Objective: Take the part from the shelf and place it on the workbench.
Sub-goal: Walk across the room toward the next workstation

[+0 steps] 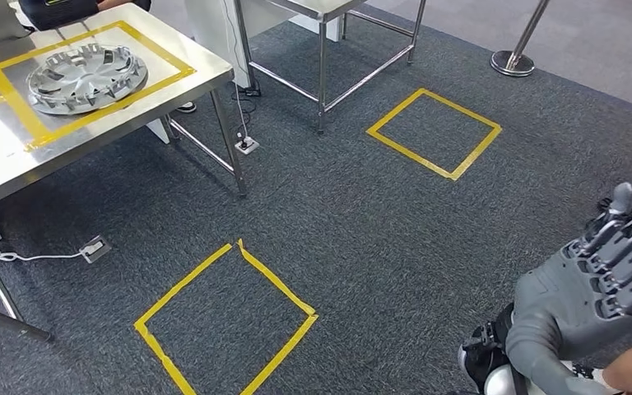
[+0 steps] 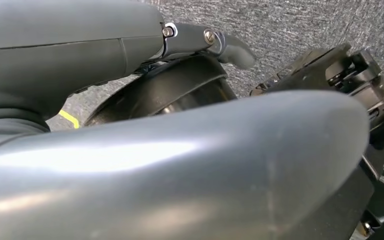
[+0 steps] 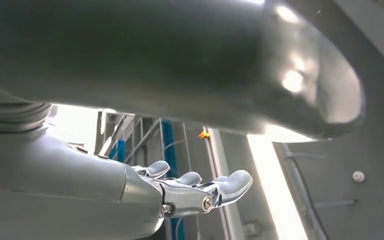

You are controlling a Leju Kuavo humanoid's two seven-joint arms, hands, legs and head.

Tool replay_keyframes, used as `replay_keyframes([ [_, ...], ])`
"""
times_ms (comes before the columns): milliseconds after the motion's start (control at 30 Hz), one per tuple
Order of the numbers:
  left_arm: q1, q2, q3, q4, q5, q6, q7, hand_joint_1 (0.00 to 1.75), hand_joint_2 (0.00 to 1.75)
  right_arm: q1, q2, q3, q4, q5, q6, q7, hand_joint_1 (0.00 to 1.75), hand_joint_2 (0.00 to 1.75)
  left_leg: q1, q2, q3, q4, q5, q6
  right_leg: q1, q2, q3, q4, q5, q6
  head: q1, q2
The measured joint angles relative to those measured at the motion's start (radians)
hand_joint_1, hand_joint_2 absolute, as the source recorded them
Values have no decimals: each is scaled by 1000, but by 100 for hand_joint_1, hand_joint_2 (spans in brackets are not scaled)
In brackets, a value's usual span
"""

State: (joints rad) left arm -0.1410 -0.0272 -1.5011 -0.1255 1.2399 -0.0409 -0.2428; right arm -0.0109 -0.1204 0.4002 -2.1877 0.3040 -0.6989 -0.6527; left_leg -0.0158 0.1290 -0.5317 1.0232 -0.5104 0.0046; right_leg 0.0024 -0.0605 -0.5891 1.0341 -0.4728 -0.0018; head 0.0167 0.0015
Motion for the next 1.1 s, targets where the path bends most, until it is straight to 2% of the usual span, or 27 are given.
replay_keyframes([
  [33,-1,0,0,0,1,1,3,0,0,6,-1,0,-5,-1,0,0,0,0,0,-3,3,1,-3,-6,-3,10,0,-4,4,-5,0,0],
  [67,-1,0,0,0,2,3,5,0,0,9,-1,0,-9,-3,0,0,0,0,1,-25,0,11,-14,-12,-8,21,0,-8,9,-10,-2,0],
  [100,-1,0,0,0,3,4,5,0,0,10,-1,0,-11,-6,0,0,0,0,3,-56,-11,41,-36,-18,-12,33,-1,-12,14,-15,-4,0],
  [133,-1,0,0,0,6,5,5,0,0,10,-2,1,-13,-9,0,0,0,0,6,-91,-32,91,-67,-23,-15,43,-3,-13,17,-19,-6,0],
  [167,-1,0,0,0,9,7,4,0,0,10,-2,2,-13,-12,0,0,0,0,9,-115,-59,155,-104,-26,-15,55,-6,-13,20,-21,-8,0],
  [200,-1,0,0,0,11,9,4,0,0,9,-2,3,-13,-13,0,0,0,0,11,-123,-87,219,-133,-28,-15,68,-9,-13,22,-22,-9,0],
  [233,-1,0,0,0,12,10,4,0,0,8,-2,4,-12,-14,0,0,0,0,13,-125,-106,262,-146,-30,-16,81,-12,-12,24,-21,-9,0],
  [267,-2,0,0,0,13,11,4,0,0,5,-2,4,-12,-15,0,0,0,0,15,-126,-108,270,-138,-31,-17,95,-14,-11,25,-19,-9,0],
  [300,-2,1,0,0,13,11,4,0,0,1,-2,6,-11,-16,0,0,0,0,18,-128,-92,239,-111,-32,-18,110,-15,-10,27,-17,-9,0],
  [333,-2,1,0,0,14,11,5,0,0,-5,-2,8,-10,-16,0,0,0,0,22,-139,-61,175,-72,-33,-19,124,-16,-8,29,-13,-9,0],
  [367,-1,2,0,0,14,11,6,0,0,-11,-2,10,-10,-16,0,0,0,0,27,-166,-26,103,-42,-34,-21,137,-17,-6,30,-9,-9,0],
  [433,0,3,0,0,16,11,7,0,0,-22,-2,15,-8,-18,1,0,0,0,31,-214,14,9,-14,-33,-22,161,-24,-3,36,4,-10,0],
  [467,1,3,0,0,17,11,8,0,0,-26,-2,18,-8,-19,1,0,0,0,30,-224,16,-3,-16,-30,-24,171,-29,-4,40,12,-10,0],
  [533,2,4,0,0,19,11,11,0,0,-33,-2,21,-6,-22,1,0,0,0,26,-202,15,-6,-9,-15,-28,190,-37,-6,48,28,-9,0],
  [567,1,4,0,0,19,11,12,0,0,-38,-2,21,-5,-25,1,0,0,0,25,-189,16,-9,-5,-7,-28,178,-43,2,44,32,-8,0],
  [600,0,5,0,0,19,11,11,0,0,-44,-2,22,-4,-27,3,0,0,0,26,-174,16,-11,-1,1,-27,156,-57,26,29,34,-5,0],
  [667,1,5,0,0,16,12,10,0,0,-57,-2,23,0,-32,10,0,0,0,23,-142,12,-13,4,10,-21,96,-109,133,-32,36,3,0],
  [733,5,6,0,0,13,15,9,0,0,-62,-2,23,6,-33,16,0,0,0,19,-109,7,-12,4,12,-20,74,-161,249,-83,38,6,0],
  [767,6,7,0,0,12,16,7,0,0,-62,-2,23,8,-33,18,0,0,0,18,-93,4,-10,4,12,-20,69,-167,269,-84,37,6,0],
  [800,5,7,0,0,12,17,6,0,0,-63,-2,23,10,-32,19,0,0,0,17,-78,3,-9,4,12,-20,64,-151,248,-68,36,7,0],
  [833,4,7,0,0,12,17,5,0,0,-63,-2,23,10,-31,21,0,0,0,16,-65,2,-7,3,11,-19,54,-116,194,-42,34,7,0],
  [900,1,8,0,0,8,15,3,0,0,-67,-2,23,11,-26,28,0,0,0,12,-43,3,-2,-2,6,-14,6,-38,62,-4,22,8,0],
  [933,0,8,0,0,7,14,3,0,0,-68,-1,23,11,-23,32,0,0,0,10,-34,4,-1,-5,1,-10,-10,-16,23,2,15,8,0],
  [967,0,8,0,1,8,14,3,0,0,-69,1,23,11,-20,35,0,0,0,8,-25,6,-1,-7,-4,-6,-17,-9,6,1,8,8,0],
  [1033,-2,8,0,1,13,14,2,0,0,-69,4,22,11,-19,44,0,0,0,6,-5,11,-5,-9,-14,-6,7,-11,3,6,-4,7,0],
  [1067,-2,8,0,0,17,14,0,0,0,-69,6,20,10,-21,49,0,0,0,7,-10,12,-1,-15,-20,-9,18,-12,-1,10,-10,7,0],
  [1100,-3,8,1,0,21,13,-1,0,0,-69,9,19,10,-25,55,0,0,0,9,-29,5,18,-30,-25,-13,29,-12,-5,14,-16,5,0],
])
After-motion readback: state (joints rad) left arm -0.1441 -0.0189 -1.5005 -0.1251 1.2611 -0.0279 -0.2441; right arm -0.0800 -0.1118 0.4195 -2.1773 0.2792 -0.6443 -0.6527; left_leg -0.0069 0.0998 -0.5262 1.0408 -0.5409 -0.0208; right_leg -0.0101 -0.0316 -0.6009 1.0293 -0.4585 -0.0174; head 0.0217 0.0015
